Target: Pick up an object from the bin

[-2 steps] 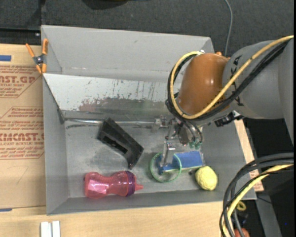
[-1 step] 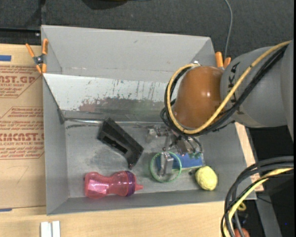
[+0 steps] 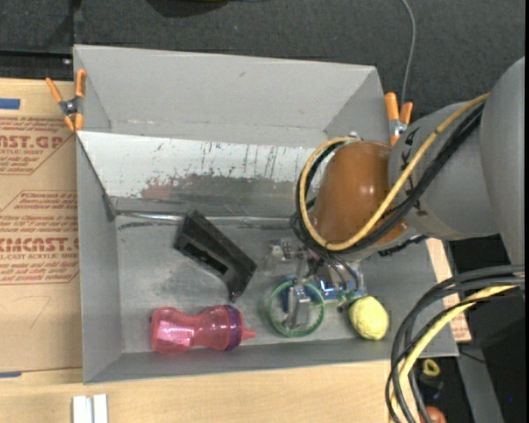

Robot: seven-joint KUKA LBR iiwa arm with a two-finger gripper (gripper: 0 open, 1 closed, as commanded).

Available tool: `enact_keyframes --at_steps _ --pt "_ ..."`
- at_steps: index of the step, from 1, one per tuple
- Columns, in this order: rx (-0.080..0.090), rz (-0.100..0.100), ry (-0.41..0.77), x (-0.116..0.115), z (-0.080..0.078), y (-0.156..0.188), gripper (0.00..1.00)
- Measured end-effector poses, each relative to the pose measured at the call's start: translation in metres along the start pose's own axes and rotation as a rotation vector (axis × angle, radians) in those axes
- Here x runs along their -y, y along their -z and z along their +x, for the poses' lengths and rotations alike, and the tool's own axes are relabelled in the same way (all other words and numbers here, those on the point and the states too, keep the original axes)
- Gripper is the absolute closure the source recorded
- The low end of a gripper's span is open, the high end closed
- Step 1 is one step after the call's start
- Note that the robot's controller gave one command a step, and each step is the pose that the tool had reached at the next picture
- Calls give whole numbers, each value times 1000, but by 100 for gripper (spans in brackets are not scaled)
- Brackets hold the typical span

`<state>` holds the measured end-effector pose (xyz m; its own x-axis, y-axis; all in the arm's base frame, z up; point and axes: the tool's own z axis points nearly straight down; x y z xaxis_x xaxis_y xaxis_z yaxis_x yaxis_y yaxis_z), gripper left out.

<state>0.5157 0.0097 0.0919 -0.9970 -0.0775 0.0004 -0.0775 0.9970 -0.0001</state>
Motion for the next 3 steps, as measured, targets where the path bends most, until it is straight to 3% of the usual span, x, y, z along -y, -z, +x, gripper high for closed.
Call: enact_keyframes --at_steps 1,2,3 --pt "16 2 262 25 19 -8 100" --pt "16 2 262 25 19 -8 100" --pt "13 1 264 30 22 111 100"
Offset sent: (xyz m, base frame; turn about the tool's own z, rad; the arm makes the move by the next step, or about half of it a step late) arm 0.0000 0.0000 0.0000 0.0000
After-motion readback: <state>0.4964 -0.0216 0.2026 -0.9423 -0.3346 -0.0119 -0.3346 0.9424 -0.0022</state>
